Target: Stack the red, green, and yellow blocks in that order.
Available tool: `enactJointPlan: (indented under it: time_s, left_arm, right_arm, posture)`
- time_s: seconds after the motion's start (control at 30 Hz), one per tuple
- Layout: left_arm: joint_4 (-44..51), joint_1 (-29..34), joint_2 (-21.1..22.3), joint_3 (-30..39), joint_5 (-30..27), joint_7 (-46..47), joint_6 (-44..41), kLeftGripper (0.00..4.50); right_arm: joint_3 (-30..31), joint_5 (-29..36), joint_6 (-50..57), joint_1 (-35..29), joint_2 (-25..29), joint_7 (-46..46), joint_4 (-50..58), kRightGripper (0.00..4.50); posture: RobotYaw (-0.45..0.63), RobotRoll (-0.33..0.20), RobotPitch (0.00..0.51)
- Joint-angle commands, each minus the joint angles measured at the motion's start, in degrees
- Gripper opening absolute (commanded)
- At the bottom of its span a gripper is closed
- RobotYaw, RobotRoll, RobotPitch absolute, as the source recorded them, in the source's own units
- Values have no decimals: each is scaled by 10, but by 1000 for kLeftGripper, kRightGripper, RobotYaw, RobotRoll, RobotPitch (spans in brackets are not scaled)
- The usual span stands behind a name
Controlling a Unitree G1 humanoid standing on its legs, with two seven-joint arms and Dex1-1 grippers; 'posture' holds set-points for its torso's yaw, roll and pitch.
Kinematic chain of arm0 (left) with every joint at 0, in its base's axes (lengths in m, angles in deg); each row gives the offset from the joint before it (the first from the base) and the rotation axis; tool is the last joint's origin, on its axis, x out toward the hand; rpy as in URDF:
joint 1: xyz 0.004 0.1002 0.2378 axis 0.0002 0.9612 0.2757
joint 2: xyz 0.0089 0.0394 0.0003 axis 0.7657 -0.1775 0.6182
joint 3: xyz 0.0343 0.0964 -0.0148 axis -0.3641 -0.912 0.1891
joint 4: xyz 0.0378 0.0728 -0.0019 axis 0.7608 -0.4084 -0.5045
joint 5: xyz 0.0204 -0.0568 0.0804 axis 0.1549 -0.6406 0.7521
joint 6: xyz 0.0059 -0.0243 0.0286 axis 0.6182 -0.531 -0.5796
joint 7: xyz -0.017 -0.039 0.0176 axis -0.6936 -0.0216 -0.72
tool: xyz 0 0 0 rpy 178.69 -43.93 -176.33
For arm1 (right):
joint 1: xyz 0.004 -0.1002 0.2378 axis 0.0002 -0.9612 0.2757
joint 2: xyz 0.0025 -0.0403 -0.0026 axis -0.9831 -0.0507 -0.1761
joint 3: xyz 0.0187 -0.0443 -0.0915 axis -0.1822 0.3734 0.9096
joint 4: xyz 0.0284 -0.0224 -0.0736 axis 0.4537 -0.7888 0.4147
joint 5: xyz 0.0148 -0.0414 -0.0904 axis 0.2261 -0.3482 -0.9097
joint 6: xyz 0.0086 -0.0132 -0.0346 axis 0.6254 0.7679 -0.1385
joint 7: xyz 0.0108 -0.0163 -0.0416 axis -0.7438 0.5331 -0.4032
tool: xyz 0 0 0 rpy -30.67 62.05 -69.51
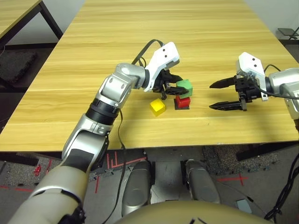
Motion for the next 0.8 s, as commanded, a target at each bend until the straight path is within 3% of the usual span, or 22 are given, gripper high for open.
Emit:
enactJointPlan:
  time_s: [0.03, 0.8]
  left_arm:
    - [-18, -1, -6, -8, 8, -3, 16, 1991]
    - [-58, -1, -22, -31, 40, -32, 75, 1991]
  right_arm:
    - [-5, 6, 2, -5, 8, 4, 8, 4500]
    - [-10, 16, 23, -22, 14, 25, 34, 4500]
  posture:
    - [106, -82, 93]
    - [69, -78, 98]
